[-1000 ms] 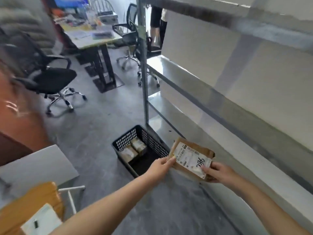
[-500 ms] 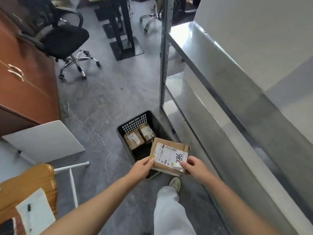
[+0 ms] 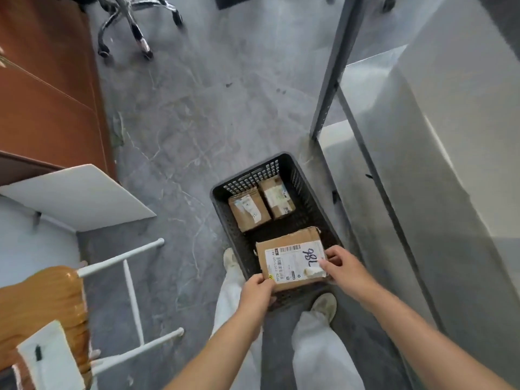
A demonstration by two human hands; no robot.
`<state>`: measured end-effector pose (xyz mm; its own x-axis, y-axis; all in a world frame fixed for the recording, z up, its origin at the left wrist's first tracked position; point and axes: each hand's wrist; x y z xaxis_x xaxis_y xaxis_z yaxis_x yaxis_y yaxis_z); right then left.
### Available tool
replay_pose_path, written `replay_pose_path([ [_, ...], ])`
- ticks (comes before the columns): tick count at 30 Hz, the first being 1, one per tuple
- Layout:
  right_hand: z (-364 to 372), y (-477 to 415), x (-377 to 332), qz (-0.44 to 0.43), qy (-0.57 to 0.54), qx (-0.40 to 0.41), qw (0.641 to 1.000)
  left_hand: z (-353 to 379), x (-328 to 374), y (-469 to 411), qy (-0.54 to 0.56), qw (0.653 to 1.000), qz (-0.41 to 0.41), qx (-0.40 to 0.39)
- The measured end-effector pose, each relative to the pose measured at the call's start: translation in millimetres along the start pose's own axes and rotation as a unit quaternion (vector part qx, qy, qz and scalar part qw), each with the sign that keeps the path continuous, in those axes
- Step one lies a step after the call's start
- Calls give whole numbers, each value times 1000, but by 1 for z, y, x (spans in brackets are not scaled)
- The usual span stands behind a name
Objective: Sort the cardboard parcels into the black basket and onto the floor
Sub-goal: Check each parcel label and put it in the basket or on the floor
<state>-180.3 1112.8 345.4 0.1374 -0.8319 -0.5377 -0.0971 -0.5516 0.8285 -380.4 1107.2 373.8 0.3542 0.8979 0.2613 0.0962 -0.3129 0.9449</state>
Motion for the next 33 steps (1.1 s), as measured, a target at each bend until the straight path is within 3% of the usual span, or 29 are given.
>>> replay_pose_path([
  [2, 17, -51, 6, 16, -7, -2, 1000, 0, 1, -51, 3, 1000, -26, -2],
  [9, 81, -220, 55, 49, 57, -22, 997, 14, -5, -234, -184, 976, -92, 73],
  [15, 109, -316, 118, 59, 122, -20, 991, 39, -34, -340, -180, 969, -152, 77],
  [20, 124, -352, 156, 87, 99, -23, 991, 49, -54, -377, -125, 974, -148, 116],
  [24, 151, -368, 157, 56, 88, -4, 995, 55, -49, -392, -133, 974, -128, 129],
  [28, 165, -378, 142, 32, 130, 2, 991, 58, -38, -390, -124, 975, -133, 128],
  [33, 160, -364, 108, 64, 223, -34, 972, 54, -17, -372, -169, 973, -55, 149],
])
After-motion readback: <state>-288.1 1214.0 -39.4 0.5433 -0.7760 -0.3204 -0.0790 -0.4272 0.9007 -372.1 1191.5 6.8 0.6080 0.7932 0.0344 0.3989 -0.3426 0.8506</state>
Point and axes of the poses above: each hand's wrist, its own y-axis away from the middle knuckle, its own z-axis out of the palm, x = y × z, and after that the axes turned 12 degrees about -y, right-handed
